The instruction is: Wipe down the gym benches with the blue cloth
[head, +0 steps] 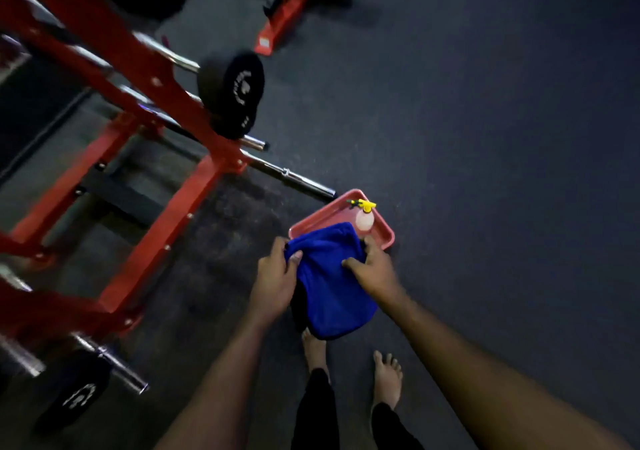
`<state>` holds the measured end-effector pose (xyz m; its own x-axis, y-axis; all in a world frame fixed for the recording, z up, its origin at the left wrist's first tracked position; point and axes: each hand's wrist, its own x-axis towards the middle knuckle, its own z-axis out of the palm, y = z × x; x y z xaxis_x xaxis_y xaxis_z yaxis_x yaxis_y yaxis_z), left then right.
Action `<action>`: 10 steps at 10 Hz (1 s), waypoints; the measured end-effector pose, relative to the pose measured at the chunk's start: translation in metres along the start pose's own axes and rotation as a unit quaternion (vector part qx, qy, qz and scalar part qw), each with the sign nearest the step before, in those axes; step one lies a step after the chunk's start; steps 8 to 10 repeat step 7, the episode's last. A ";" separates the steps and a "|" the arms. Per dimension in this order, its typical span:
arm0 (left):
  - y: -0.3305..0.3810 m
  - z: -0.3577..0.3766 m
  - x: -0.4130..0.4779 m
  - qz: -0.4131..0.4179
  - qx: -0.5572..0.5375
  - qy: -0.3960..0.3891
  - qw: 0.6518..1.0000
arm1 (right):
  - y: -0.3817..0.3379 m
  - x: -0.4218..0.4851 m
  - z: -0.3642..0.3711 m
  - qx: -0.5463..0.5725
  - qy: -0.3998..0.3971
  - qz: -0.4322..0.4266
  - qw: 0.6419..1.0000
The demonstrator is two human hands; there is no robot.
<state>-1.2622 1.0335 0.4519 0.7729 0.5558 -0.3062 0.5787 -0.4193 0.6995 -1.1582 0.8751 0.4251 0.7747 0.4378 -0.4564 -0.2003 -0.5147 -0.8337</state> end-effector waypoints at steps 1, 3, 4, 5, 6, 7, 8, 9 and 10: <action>-0.066 0.053 0.062 -0.028 0.006 -0.026 0.999 | 0.064 0.066 0.035 -0.011 0.018 0.031 0.999; -0.190 0.160 0.185 -0.037 0.019 -0.040 0.998 | 0.199 0.203 0.106 -0.068 0.067 -0.011 0.995; -0.234 0.206 0.245 -0.024 0.026 -0.044 0.998 | 0.251 0.265 0.132 -0.075 0.071 -0.044 0.994; -0.277 0.243 0.290 -0.031 0.054 -0.070 0.996 | 0.298 0.313 0.157 -0.094 0.049 -0.039 0.994; -0.287 0.249 0.302 -0.045 0.064 -0.099 0.992 | 0.309 0.328 0.163 -0.099 0.031 -0.024 0.994; -0.258 0.221 0.293 -0.027 0.080 -0.102 0.991 | 0.274 0.310 0.148 -0.062 0.070 0.008 0.996; -0.258 0.221 0.293 -0.027 0.080 -0.102 0.991 | 0.274 0.310 0.148 -0.062 0.070 0.008 0.996; -0.258 0.221 0.293 -0.027 0.080 -0.102 0.991 | 0.274 0.310 0.148 -0.062 0.070 0.008 0.996; -0.258 0.221 0.293 -0.027 0.080 -0.102 0.991 | 0.274 0.310 0.148 -0.062 0.070 0.008 0.996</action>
